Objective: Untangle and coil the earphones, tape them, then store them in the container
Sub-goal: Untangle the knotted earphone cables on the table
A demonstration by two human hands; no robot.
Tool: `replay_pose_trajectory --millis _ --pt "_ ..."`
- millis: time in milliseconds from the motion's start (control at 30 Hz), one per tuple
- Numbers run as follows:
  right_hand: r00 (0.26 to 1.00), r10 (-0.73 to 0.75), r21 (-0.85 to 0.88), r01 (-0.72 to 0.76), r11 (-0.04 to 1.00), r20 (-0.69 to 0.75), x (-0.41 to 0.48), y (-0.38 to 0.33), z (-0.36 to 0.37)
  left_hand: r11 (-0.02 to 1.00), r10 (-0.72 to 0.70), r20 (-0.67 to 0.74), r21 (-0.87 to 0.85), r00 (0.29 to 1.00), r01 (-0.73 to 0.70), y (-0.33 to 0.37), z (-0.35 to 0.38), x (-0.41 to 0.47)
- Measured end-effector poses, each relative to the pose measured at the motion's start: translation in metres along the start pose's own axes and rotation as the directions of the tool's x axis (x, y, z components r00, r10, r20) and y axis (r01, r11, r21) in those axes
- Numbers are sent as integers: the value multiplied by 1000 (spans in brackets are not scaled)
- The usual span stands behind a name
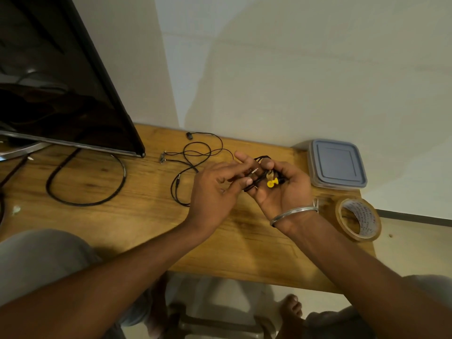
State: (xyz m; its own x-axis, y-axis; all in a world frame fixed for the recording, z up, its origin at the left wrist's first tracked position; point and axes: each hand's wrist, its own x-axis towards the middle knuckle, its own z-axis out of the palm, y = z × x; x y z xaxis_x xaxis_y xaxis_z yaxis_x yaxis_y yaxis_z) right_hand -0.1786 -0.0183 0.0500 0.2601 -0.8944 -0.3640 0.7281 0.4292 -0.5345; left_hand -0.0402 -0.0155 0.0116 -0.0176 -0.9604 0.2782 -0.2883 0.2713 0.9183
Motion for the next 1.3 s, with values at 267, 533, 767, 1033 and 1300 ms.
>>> replay_pose_trajectory --millis 267,533,767,1033,1300 --pt "992 -59 -24 57 998 -112 -1 11 3 984 99 85 140 991 -110 2 1 -2" --pt "988 -75 -13 74 997 -138 2 15 -2 942 120 254 276 960 -191 -7 4 -4" --pt "987 -40 -85 27 996 -154 8 7 -8 996 -86 487 75 869 57 -6 -1 2" --pt "985 32 -165 -61 984 -169 10 7 -22 942 120 464 226 878 -249 -25 0 -1" --pt "970 -116 -431 14 902 -212 18 7 -30 940 -310 220 -72 925 332 -27 7 -3"
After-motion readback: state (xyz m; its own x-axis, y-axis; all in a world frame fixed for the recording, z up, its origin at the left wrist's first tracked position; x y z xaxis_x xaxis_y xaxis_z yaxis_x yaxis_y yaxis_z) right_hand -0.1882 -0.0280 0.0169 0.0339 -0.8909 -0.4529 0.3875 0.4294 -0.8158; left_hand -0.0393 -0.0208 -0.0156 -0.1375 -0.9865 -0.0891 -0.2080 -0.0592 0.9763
